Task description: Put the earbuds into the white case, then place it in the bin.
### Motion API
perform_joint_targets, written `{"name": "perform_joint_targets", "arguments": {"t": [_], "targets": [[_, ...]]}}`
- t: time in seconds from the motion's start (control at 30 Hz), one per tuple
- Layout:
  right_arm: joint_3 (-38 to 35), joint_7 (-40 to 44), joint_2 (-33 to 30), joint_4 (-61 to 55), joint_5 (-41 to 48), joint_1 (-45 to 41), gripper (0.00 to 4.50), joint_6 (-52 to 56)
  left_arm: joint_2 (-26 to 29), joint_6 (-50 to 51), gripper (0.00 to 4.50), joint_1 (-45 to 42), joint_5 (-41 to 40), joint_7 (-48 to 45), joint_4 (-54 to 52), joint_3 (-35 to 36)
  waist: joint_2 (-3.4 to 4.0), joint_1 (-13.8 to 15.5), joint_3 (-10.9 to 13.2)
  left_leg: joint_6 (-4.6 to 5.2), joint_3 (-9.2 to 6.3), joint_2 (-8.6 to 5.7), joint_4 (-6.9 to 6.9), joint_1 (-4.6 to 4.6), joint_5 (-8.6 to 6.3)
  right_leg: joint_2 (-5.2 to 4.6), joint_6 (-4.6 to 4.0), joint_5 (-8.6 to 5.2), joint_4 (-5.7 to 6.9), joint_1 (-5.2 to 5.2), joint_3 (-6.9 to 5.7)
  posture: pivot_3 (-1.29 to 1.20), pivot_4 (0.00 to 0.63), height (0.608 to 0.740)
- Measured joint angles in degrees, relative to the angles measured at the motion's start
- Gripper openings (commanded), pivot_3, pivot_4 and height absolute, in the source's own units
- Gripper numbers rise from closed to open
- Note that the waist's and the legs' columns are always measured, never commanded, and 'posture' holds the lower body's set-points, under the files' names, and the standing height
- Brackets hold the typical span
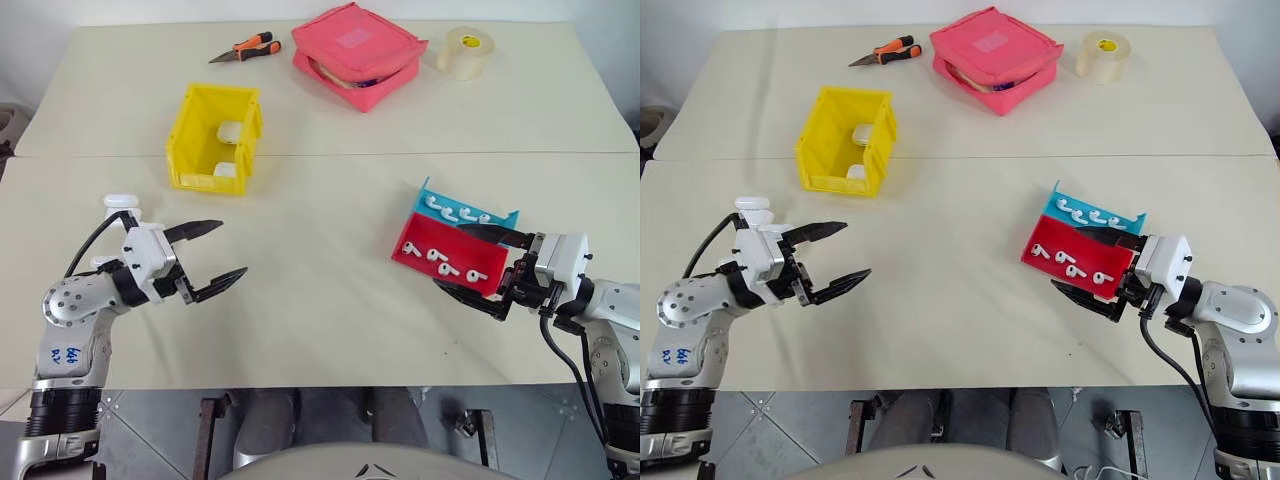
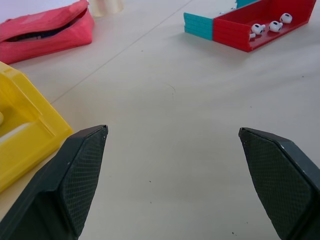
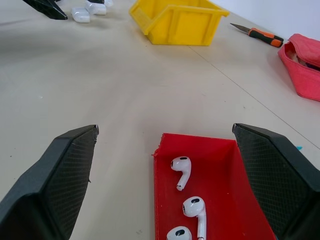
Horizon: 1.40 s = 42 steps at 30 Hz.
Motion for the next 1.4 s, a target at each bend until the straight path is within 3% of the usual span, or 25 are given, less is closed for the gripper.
{"name": "perform_joint_targets", "arguments": {"t": [0.23, 0.57, 0.73, 0.87, 1.1, 1.3, 1.4], "targets": [[4.7, 0.4, 3.0, 0.5, 0.0, -4.2, 4.50, -0.8, -1.6, 3.5, 4.47, 8.1, -0.4, 8.2, -6.3, 5.5, -0.01, -0.6, 0.0, -0.09, 0.06, 0.16, -0.02, 0.03, -0.05, 0.10, 0.00, 0.00, 0.01, -0.10, 0.10, 0.00, 0.150, 0.740], [14.1, 3.5, 9.3, -1.3, 1.3, -12.9, 4.50, -1.3, -17.2, 5.8, 4.47, 34.4, -0.7, 27.5, -17.4, 24.7, -0.10, 0.1, 0.1, -0.07, 0.06, 0.16, 0.01, -0.03, -0.12, 0.08, -0.02, -0.01, -0.07, -0.14, 0.18, 0.00, 0.150, 0.740], [15.3, 3.7, 9.7, -3.2, 1.5, -15.4, 4.50, -1.3, -21.8, 5.9, 4.47, 42.3, -1.9, 30.1, -18.1, 29.3, -0.18, 1.4, 0.1, -0.03, 0.05, 0.13, 0.06, -0.04, -0.20, 0.07, -0.13, -0.07, -0.28, -0.15, 0.19, 0.00, 0.150, 0.740], [15.5, 4.1, 9.6, -3.1, 1.5, -15.7, 4.50, -1.5, -22.5, 8.1, 4.47, 42.9, -4.2, 32.1, -19.3, 31.0, -0.19, 1.4, 0.1, -0.02, 0.05, 0.13, 0.05, -0.06, -0.22, 0.07, -0.14, -0.07, -0.31, -0.16, 0.19, 0.00, 0.150, 0.740], [15.6, 4.9, 9.1, -2.8, 1.4, -15.1, 4.50, -1.1, -15.0, 20.8, 4.47, 39.6, -6.4, 37.6, -26.6, 30.8, -0.20, 1.1, 0.1, -0.04, 0.11, 0.15, 0.04, -0.06, -0.21, 0.12, -0.15, -0.08, 0.06, -0.30, 0.26, 0.00, 0.150, 0.740], [15.7, 4.7, 8.9, -2.2, 1.5, -15.2, 4.50, 0.0, -1.8, 45.2, 4.47, 38.7, -17.3, 40.9, -32.4, 34.7, -0.23, 0.6, 0.1, -0.06, 0.19, 0.18, 0.01, -0.07, -0.22, 0.17, -0.23, -0.12, 0.27, -0.50, 0.47, 0.00, 0.150, 0.740], [16.3, 4.6, 9.5, -1.2, 1.4, -16.0, 4.50, 0.4, 6.0, 62.9, 4.47, 30.6, -24.5, 47.5, -32.7, 38.2, -0.15, 0.6, 0.2, -0.14, 0.18, 0.18, 0.02, -0.04, -0.17, 0.21, -0.26, -0.14, 0.40, -0.52, 0.52, 0.00, 0.150, 0.740]]}}
